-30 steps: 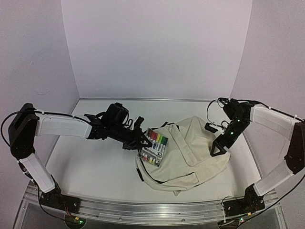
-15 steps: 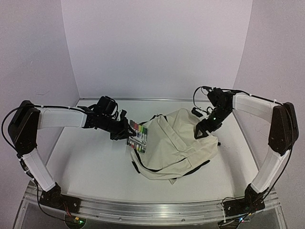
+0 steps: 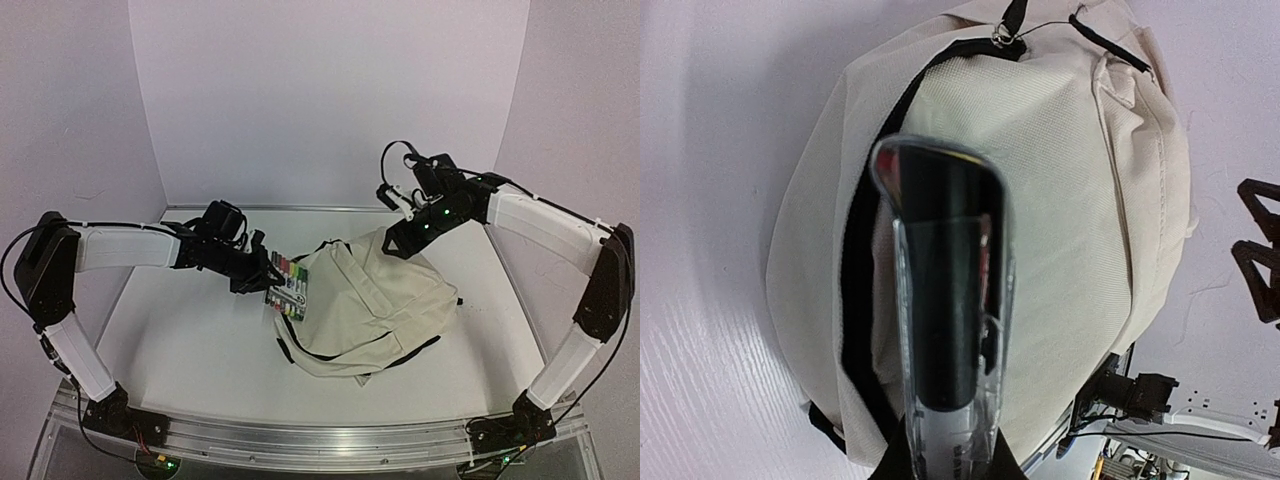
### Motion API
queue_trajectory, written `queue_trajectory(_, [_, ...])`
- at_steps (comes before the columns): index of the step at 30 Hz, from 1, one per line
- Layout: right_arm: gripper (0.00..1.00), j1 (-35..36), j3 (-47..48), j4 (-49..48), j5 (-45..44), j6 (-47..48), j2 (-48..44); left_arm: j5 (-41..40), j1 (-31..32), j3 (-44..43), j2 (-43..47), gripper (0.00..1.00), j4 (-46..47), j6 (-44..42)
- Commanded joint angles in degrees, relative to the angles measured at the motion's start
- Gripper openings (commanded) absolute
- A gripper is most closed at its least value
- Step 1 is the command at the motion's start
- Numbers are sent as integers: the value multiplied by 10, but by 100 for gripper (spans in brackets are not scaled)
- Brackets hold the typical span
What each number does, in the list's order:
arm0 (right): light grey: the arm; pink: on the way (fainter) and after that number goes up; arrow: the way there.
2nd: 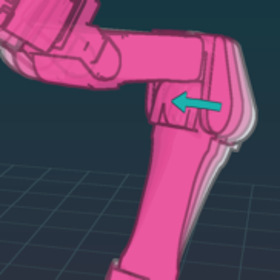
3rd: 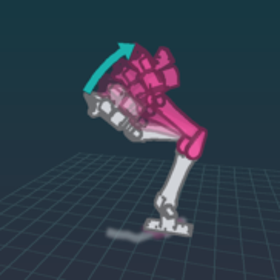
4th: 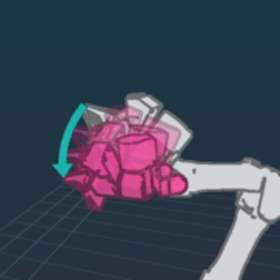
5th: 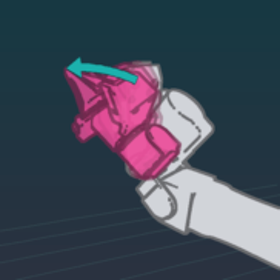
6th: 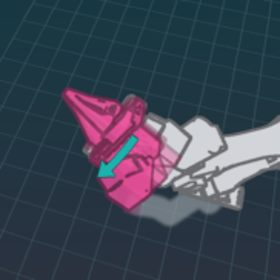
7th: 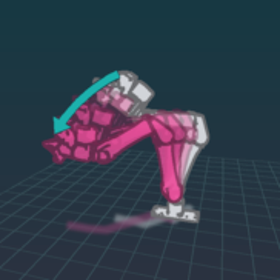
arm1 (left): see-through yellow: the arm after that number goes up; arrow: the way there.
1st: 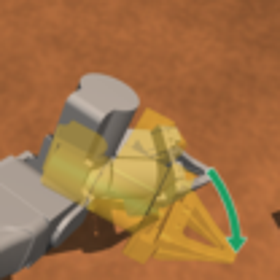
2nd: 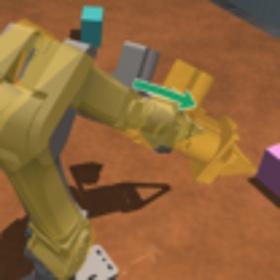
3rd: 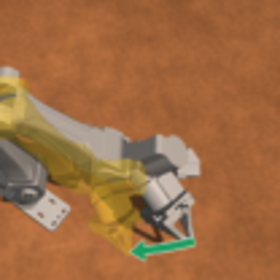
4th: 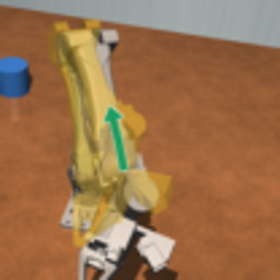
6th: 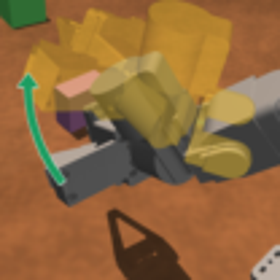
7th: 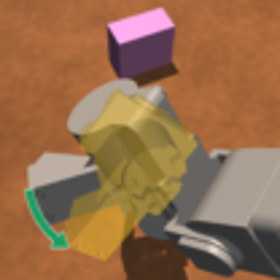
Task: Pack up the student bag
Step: Adjust the student bag at the center of the board.
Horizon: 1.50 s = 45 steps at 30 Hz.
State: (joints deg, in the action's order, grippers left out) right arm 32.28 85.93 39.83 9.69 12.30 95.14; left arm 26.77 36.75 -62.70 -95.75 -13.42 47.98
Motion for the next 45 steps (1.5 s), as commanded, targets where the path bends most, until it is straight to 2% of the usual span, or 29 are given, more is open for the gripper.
queue_trajectory(1, [55,19,2,-14,-28,-10,38,-21,1,-27,30,0,-31,-1])
queue_trajectory(4, [52,35,-5,-15,-16,-12,33,-24,2,-23,32,0,-34,0])
queue_trajectory(16, [52,95,-14,-13,1,-29,42,-30,2,-13,38,0,-24,7])
queue_trajectory(22, [58,115,-8,-9,8,-45,46,-30,2,-10,43,0,-23,8])
queue_trajectory(27, [59,113,0,-6,-35,-41,32,-32,2,-1,51,0,-23,10])
queue_trajectory(34, [53,79,6,-5,-78,-25,21,-30,2,1,53,0,-21,10])
queue_trajectory(45, [49,59,-2,-6,-75,-25,49,-29,2,2,54,0,-20,9])
